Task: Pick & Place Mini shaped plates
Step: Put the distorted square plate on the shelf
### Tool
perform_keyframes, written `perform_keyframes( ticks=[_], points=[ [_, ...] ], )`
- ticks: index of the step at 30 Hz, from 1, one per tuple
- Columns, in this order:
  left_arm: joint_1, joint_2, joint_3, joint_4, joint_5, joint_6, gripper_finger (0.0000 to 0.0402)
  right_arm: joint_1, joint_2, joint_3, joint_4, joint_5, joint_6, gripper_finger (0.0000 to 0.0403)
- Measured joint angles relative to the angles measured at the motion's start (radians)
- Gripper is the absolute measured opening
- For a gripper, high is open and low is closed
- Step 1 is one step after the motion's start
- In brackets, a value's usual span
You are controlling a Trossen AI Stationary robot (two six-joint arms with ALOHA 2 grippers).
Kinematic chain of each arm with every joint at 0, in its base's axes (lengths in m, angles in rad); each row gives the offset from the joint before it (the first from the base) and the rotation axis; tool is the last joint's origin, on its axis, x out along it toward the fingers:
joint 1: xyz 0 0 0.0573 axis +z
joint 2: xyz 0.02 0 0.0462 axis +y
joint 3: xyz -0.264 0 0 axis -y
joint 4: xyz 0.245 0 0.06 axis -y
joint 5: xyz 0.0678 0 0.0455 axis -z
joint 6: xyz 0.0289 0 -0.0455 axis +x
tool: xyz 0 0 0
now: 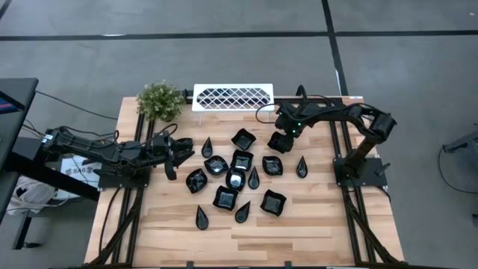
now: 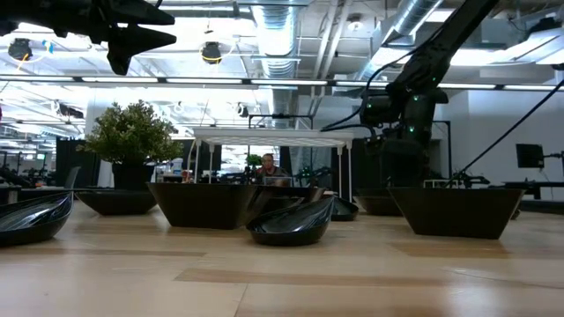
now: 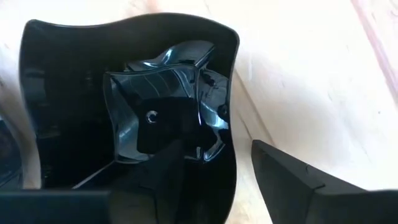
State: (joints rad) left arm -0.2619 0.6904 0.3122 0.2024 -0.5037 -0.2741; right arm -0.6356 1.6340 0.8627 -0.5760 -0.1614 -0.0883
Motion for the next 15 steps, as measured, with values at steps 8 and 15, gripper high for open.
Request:
perform_keyframes(
  ticks=[8,15],
  points=[
    [0.0,0.0,0.0,0.0,0.0,0.0,0.0155,0.004,-0.005,0.0,0.001,-0.001,0.0,0.0165],
    [0.0,0.0,0.0,0.0,0.0,0.0,0.0155,0.007,-0.005,0.0,0.002,0.0,0.002,0.0149]
  ],
)
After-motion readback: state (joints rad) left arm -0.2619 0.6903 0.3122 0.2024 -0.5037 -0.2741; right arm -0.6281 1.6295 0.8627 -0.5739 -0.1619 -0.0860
